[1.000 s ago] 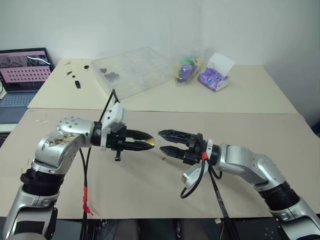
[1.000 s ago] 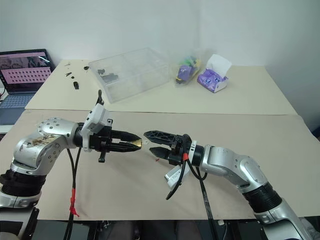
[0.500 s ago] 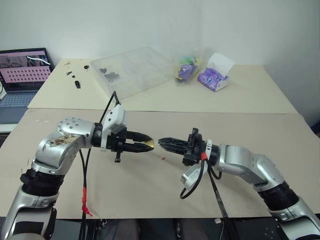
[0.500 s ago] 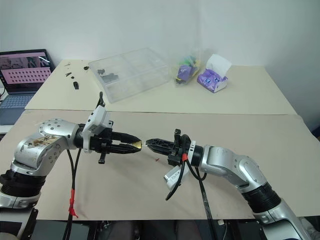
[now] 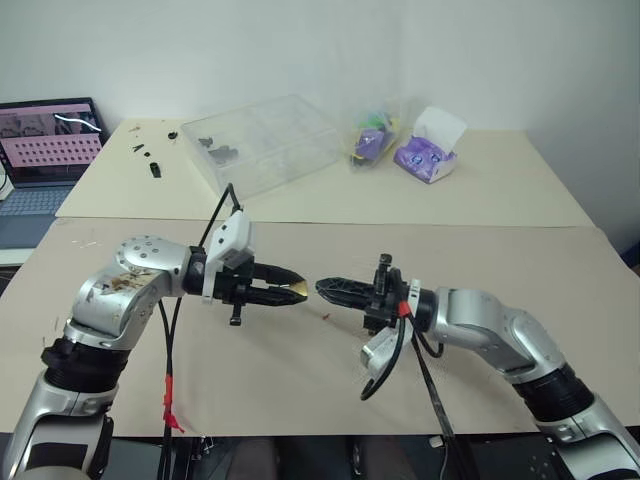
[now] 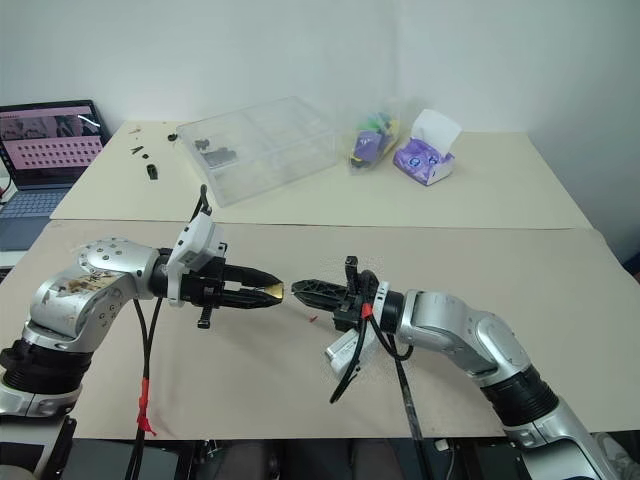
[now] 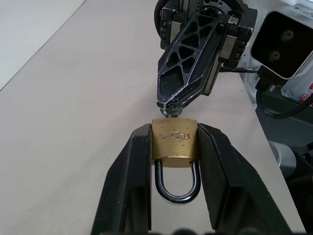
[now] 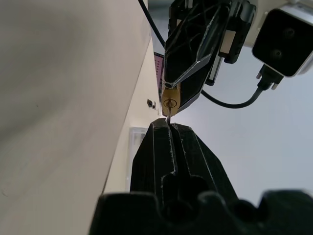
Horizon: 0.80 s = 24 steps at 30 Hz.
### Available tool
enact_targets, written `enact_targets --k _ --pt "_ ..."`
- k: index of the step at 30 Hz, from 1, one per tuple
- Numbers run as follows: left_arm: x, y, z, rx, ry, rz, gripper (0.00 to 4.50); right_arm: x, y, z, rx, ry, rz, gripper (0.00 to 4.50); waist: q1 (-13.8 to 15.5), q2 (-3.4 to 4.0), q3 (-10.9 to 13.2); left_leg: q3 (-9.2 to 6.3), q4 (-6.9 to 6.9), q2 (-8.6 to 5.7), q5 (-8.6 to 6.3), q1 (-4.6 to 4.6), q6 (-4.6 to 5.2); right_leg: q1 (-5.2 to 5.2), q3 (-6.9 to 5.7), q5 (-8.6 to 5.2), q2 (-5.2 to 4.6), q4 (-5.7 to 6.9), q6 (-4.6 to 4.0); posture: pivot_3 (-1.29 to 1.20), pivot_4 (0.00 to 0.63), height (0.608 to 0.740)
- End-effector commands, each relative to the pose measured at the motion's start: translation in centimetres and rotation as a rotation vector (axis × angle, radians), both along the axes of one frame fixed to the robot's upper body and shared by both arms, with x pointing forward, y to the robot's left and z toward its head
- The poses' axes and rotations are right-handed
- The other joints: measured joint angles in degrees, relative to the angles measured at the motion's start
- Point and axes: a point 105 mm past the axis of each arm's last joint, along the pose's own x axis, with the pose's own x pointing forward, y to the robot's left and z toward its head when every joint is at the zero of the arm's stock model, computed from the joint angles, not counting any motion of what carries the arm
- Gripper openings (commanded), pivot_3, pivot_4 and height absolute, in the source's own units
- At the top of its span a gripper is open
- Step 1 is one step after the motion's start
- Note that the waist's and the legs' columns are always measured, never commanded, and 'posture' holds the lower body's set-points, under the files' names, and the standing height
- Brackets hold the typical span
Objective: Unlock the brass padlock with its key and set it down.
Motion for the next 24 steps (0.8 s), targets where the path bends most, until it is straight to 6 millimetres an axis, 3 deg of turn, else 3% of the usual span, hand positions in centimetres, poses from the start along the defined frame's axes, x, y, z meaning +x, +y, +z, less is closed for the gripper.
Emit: enact_targets --k 1,17,24 --pt "0.1 -0.01 0.97 -0.017 -0.06 0.006 0.84 -0.95 0.85 1.46 0.041 0.091 0.054 0.08 0.0 0.0 0.0 0.0 0.0 0.0 0.0 0.01 0.0 0.01 0.0 0.0 0.0 0.0 0.0 0.0 0.15 0.74" --pt "0.24 0.06 1.01 -0.019 -0.06 0.022 0.84 -0.72 0.96 1.09 0.075 0.72 -0.001 0.08 0.2 0.0 0.0 -0.02 0.01 0.01 0.0 0.0 0.0 0.0 -0.01 0.01 0.02 0.02 -0.01 0.0 0.15 0.74" --pt "0.13 0.09 0.98 -0.019 -0.06 0.025 0.84 -0.77 1.11 1.44 0.079 0.769 -0.019 0.08 0.2 0.0 0.0 -0.01 0.01 0.01 0.0 -0.01 0.0 -0.01 -0.01 0.0 0.02 0.03 0.01 0.0 0.15 0.74"
